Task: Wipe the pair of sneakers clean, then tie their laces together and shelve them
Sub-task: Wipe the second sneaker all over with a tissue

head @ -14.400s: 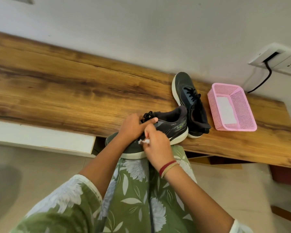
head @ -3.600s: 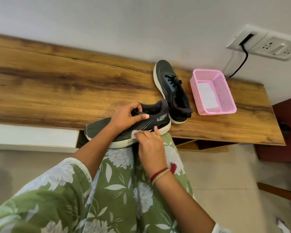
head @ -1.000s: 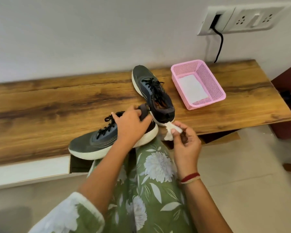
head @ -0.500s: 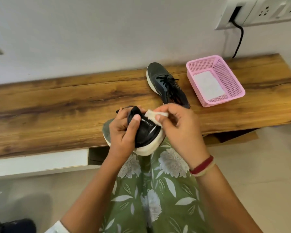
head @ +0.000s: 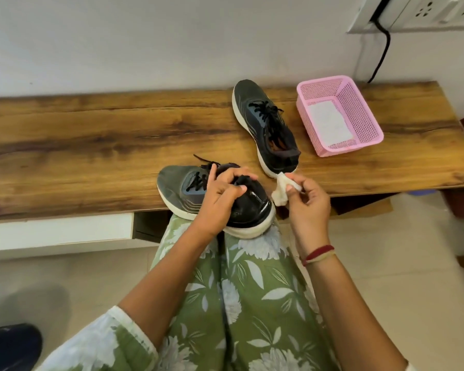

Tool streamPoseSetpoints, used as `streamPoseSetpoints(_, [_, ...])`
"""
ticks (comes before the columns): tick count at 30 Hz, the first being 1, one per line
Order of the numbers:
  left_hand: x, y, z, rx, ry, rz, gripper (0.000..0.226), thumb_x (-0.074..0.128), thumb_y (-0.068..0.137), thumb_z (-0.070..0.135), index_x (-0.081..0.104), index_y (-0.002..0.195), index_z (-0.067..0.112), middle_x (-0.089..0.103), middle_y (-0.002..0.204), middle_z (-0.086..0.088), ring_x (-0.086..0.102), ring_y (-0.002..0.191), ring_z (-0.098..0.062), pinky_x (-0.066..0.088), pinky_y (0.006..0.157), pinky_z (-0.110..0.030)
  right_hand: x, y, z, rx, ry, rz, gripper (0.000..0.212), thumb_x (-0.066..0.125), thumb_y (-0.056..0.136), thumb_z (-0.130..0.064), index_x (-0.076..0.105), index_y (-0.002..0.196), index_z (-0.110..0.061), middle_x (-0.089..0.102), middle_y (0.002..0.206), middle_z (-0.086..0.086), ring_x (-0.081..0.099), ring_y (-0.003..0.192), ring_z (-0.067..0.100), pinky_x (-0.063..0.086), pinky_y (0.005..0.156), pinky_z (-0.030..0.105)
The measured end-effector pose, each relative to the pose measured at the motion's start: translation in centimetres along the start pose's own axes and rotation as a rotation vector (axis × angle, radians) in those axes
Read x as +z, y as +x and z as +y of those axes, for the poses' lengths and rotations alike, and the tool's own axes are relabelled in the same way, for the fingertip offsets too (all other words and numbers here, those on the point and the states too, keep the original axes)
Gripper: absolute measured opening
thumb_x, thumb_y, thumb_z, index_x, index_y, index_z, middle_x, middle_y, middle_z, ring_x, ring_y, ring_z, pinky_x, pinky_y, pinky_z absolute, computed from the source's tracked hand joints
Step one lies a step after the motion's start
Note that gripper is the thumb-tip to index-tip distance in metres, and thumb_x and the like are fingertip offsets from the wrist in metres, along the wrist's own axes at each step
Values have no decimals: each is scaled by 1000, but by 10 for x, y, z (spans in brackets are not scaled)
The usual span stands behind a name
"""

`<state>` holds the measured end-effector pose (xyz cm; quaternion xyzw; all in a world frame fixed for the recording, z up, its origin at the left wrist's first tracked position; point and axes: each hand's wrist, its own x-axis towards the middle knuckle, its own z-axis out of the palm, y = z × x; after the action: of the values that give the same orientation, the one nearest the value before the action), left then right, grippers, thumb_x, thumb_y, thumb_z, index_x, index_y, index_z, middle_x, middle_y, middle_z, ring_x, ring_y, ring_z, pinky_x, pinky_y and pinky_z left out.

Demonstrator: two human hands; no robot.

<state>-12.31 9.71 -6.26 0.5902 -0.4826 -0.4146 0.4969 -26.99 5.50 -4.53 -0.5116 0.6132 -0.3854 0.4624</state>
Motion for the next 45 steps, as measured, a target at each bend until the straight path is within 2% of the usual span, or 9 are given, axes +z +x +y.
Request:
streamPoseSetpoints(6, [-4, -1, -5, 14, 130, 49, 42, 41, 74, 36, 64, 64, 2, 57, 111, 33, 35, 130, 2, -5, 118, -45, -2, -5, 4, -14, -22, -83, 21, 57, 89, -5, 66, 94, -23, 67, 94, -3, 63, 90, 13, 54, 82, 34])
streamPoseSetpoints(10, [5, -12, -1, -47, 291, 176, 49, 38, 72, 43, 62, 54, 3, 38, 129, 33, 10, 139, -1, 4, 114, -58, -1, -19, 9, -251, -378, -172, 20, 55, 90, -10, 67, 101, -22, 64, 97, -4, 56, 84, 7, 44, 74, 20])
streamPoseSetpoints(15, [13, -11, 9, -179, 394, 142, 53, 42, 67, 70, 64, 58, 23, 35, 142, 20, 0, 142, -3, 4, 115, -57, 0, -23, 14, -356, -424, -156, 12, 57, 90, -11, 67, 96, -11, 60, 93, 2, 52, 79, 10, 36, 66, 7])
streamPoseSetpoints(21, [11, -6, 11, -275, 225, 135, 55, 38, 82, 53, 44, 133, 32, 34, 140, 27, -6, 146, -6, -1, 116, -54, 1, -49, 17, -478, -534, -92, 18, 58, 87, -3, 68, 101, -7, 64, 100, 6, 58, 89, 21, 46, 78, 25])
streamPoseSetpoints(25, [4, -6, 12, -329, 219, 35, 59, 35, 84, 50, 35, 141, 36, 24, 152, 14, -14, 144, -2, -11, 115, -52, -8, -64, 19, -656, -636, -225, 28, 46, 87, -12, 68, 104, -6, 63, 102, 6, 56, 93, 20, 42, 82, 21])
streamPoseSetpoints(30, [4, -5, 17, -340, 148, 1, 43, 39, 102, 28, 32, 144, 31, 23, 109, 45, -18, 143, -4, -17, 113, -46, -9, -38, 5, -298, -365, -37, 18, 58, 87, -3, 70, 100, -10, 59, 96, -1, 54, 85, 8, 50, 79, 25])
streamPoseSetpoints(38, [3, -7, 15, -337, 144, 12, 43, 38, 102, 27, 32, 144, 34, 21, 137, 27, -20, 142, -3, -19, 112, -45, 6, -69, 6, -549, -715, -150, 16, 57, 81, -4, 68, 93, -8, 59, 85, 6, 56, 78, 20, 46, 66, 27])
streamPoseSetpoints(41, [4, -7, 16, -332, 114, -1, 43, 37, 102, 27, 31, 145, 33, 16, 112, 44, -22, 142, -3, -19, 112, -44, -1, -83, 13, -434, -537, -349, 18, 61, 84, -4, 71, 95, -15, 63, 90, -1, 57, 81, 8, 45, 74, 17])
streamPoseSetpoints(45, [2, -8, 14, -333, 104, -28, 44, 36, 103, 28, 28, 145, 35, 14, 131, 36, -25, 141, -2, -21, 113, -45, -6, -50, 3, -239, -252, -7, 22, 60, 88, -8, 65, 104, -22, 61, 95, -7, 55, 86, -4, 50, 74, 12])
